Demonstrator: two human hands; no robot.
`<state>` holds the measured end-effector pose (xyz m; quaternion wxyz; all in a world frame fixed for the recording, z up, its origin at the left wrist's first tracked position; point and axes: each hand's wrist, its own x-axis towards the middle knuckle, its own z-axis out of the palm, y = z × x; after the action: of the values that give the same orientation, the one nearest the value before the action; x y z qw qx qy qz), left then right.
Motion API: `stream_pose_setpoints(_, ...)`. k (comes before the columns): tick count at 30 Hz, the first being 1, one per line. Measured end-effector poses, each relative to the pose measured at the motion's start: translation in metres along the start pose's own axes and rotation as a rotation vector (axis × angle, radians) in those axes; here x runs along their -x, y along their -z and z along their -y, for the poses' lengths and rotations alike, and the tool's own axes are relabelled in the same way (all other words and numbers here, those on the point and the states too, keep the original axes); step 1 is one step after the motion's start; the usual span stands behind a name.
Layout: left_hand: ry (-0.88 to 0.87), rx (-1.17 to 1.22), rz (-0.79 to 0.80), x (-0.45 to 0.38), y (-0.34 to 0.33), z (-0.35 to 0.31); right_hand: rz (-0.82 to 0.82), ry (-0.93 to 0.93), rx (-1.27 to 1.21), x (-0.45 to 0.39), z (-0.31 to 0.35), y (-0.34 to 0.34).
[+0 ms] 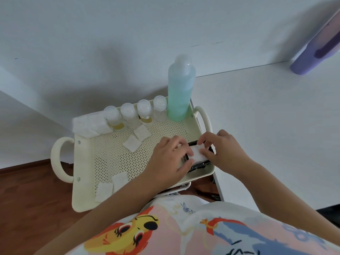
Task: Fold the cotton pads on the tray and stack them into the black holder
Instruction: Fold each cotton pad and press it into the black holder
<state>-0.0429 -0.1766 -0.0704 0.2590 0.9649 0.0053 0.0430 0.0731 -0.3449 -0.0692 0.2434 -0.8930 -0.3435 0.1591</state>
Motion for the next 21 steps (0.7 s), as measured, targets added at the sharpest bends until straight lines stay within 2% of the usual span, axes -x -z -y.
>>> stream_pose_setpoints(4,-0.097,-0.179,0.123,0.007,-0.008,-0.002,0.068,0.038,0.054,-0.006,-0.002,0.002)
stream_pose_setpoints(7,-0.068,-0.216,0.162,0.006,-0.011,-0.003,0.011,0.130,0.113,-0.007,0.000,0.007)
stream_pose_setpoints(12,-0.048,-0.220,0.104,0.003,-0.013,-0.002,-0.052,0.067,0.306,-0.004,-0.001,0.011)
stream_pose_setpoints(17,-0.104,-0.268,0.111,0.000,-0.016,-0.003,0.104,-0.034,0.457,-0.014,0.008,0.009)
stream_pose_setpoints(21,-0.022,-0.074,0.029,0.007,-0.007,0.004,0.164,-0.026,0.454,-0.021,0.015,0.012)
